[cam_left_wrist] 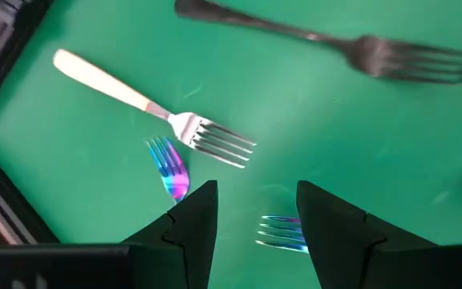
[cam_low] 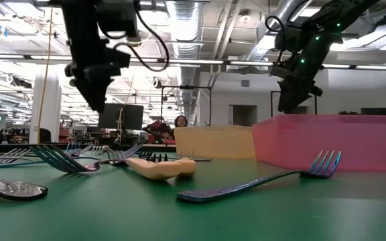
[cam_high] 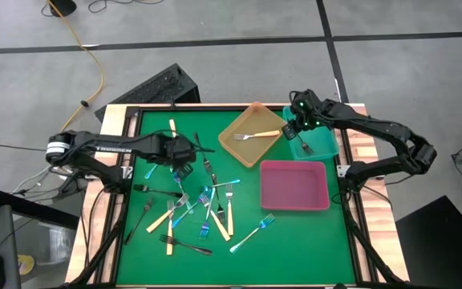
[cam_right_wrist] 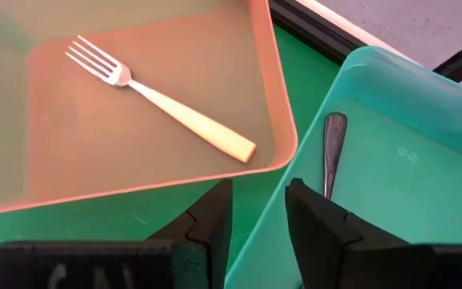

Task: Sort silverware by color (type)
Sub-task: Put the blue fork into the pink bin

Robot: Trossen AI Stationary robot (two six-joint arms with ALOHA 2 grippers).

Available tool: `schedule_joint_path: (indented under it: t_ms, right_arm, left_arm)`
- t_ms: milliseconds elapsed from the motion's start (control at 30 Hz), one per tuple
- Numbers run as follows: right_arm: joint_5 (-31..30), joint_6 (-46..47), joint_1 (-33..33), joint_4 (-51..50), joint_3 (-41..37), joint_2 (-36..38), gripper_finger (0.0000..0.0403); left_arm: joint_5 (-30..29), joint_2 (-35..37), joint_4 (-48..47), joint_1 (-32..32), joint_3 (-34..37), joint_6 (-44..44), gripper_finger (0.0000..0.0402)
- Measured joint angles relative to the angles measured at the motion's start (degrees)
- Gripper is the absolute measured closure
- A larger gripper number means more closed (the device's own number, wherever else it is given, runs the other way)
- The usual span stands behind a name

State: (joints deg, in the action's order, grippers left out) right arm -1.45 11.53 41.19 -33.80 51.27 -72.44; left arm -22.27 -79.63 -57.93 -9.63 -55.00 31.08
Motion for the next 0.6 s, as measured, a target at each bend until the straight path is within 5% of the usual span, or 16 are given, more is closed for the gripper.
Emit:
schedule_joint_path:
  t_ms: [333, 600]
  right_arm:
    - [0.0, -2.5, -0.7, -0.1, 0.0, 0.0, 0.0265]
    - [0.0, -3.1, -3.4, 0.0, 0.0, 0.0, 0.0264]
  left_arm:
    - [-0.3, -2.0, 0.7, -12.3, 0.0, -6.6, 0.0246]
    - [1.8, -2.0, 1.8, -15.4, 0.0, -10.0, 0.0246]
